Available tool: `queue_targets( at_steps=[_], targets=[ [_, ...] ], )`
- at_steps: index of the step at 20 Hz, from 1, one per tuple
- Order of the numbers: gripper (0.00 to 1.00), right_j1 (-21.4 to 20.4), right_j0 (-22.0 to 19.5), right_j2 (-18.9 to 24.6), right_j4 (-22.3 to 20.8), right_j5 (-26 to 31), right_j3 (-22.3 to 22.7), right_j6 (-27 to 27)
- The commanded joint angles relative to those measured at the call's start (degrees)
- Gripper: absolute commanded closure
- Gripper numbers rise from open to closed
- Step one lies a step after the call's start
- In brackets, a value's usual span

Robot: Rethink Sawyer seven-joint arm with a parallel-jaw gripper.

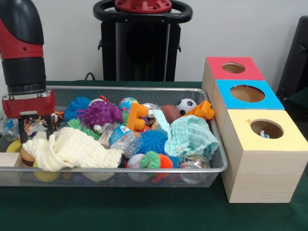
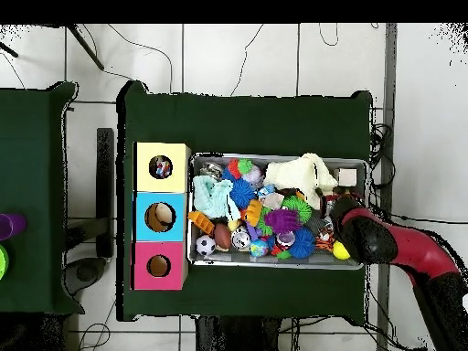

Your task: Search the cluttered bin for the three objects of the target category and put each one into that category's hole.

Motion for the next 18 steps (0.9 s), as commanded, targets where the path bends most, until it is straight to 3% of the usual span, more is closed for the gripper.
queue_targets(
  at_steps=[1,4,5,13,18],
  targets=[
    [0.00,3.5,-2.2,0.0,-1.4,1.8,3.1,-2.3],
    [0.00,4.0,-3.4,1.4,-1.1,3.1,2.4,-3.9],
    [1.00,4.3,-3.8,1.9,-0.9,3.6,2.1,-4.4],
    [1.00,5.8,-6.6,3.7,-0.9,2.2,2.7,-4.2],
    [1.00,5.7,-6.0,3.0,-1.4,1.5,3.4,-2.6]
  ],
)
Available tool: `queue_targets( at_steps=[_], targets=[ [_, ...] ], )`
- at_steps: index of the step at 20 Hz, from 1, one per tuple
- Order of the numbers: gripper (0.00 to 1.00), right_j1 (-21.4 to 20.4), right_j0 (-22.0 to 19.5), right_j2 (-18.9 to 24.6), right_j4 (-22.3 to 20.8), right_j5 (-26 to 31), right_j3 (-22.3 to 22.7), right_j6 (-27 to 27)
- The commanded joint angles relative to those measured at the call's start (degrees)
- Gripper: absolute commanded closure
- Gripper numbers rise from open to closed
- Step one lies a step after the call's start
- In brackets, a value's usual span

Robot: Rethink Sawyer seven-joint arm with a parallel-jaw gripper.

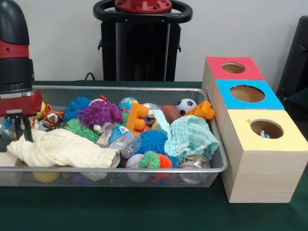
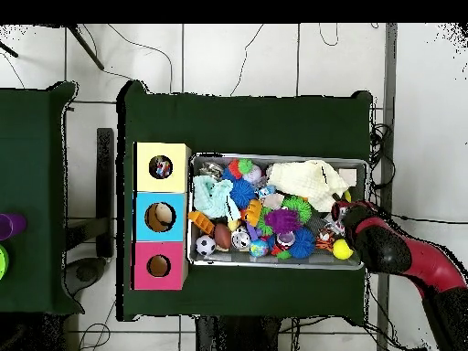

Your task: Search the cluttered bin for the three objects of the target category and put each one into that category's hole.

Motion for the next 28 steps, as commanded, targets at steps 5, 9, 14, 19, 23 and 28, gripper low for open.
queue_targets(
  at_steps=[5,9,14,19,23,28],
  targets=[
    [1.00,-0.8,4.4,-2.6,-2.6,-0.6,4.7,2.3],
    [1.00,-6.7,10.0,-5.4,1.4,4.4,4.8,6.9],
    [1.00,-11.8,15.3,-7.6,7.0,12.0,2.4,7.7],
    [1.00,-12.7,18.6,-9.6,12.0,17.1,-0.8,7.4],
    [1.00,-13.5,20.4,-10.9,14.9,20.2,-2.6,7.4],
    [1.00,-14.5,22.5,-12.9,18.3,22.7,-3.4,9.0]
  ],
)
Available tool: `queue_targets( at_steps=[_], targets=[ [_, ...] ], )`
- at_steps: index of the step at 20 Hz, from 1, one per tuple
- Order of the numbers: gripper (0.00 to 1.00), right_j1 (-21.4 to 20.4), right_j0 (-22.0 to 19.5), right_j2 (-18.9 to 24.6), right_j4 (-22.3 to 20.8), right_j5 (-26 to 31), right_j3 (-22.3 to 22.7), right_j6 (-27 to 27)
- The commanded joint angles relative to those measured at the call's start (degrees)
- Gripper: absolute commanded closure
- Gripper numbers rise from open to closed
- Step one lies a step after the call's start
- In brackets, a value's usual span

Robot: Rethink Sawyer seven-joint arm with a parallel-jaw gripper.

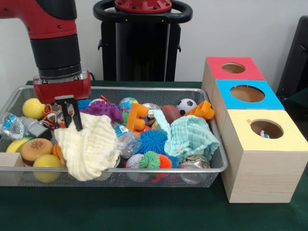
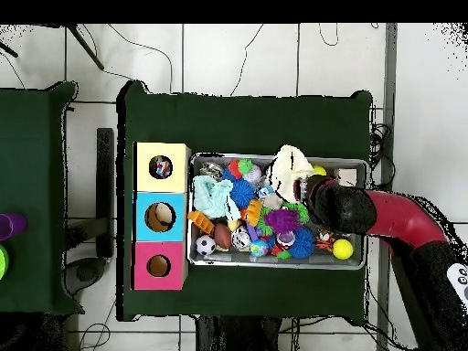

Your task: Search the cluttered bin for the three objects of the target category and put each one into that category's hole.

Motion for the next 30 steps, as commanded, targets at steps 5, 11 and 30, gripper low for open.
queue_targets(
  at_steps=[5,11,30],
  targets=[
    [1.00,-3.1,4.4,-8.3,7.1,8.6,-1.2,12.4],
    [1.00,-5.6,9.7,-12.9,9.1,4.5,2.6,16.1],
    [1.00,-7.4,27.8,-27.7,16.8,-4.8,8.8,29.9]
  ],
)
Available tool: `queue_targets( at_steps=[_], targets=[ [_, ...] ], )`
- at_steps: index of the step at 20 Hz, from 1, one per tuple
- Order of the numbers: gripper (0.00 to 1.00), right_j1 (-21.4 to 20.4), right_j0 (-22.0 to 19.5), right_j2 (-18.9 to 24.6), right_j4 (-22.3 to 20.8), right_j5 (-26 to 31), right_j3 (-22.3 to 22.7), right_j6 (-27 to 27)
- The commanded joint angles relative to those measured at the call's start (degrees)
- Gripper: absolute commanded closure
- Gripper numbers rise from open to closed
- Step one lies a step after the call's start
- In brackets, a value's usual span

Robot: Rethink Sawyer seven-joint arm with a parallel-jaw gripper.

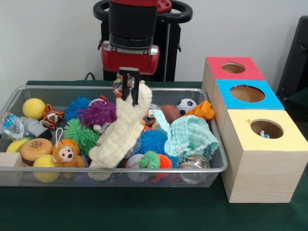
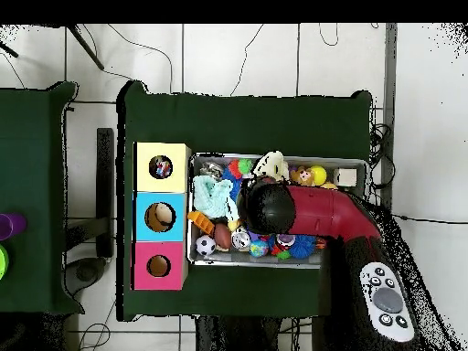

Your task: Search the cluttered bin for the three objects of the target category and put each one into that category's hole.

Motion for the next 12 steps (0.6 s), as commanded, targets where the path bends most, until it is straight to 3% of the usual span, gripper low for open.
queue_targets(
  at_steps=[1,5,12],
  targets=[
    [1.00,1.6,-0.5,-4.2,3.2,-4.6,7.4,15.4],
    [1.00,2.5,-2.2,-3.6,3.0,-6.6,8.0,14.0],
    [1.00,8.1,-12.2,2.4,1.8,-11.1,9.4,7.0]
  ],
)
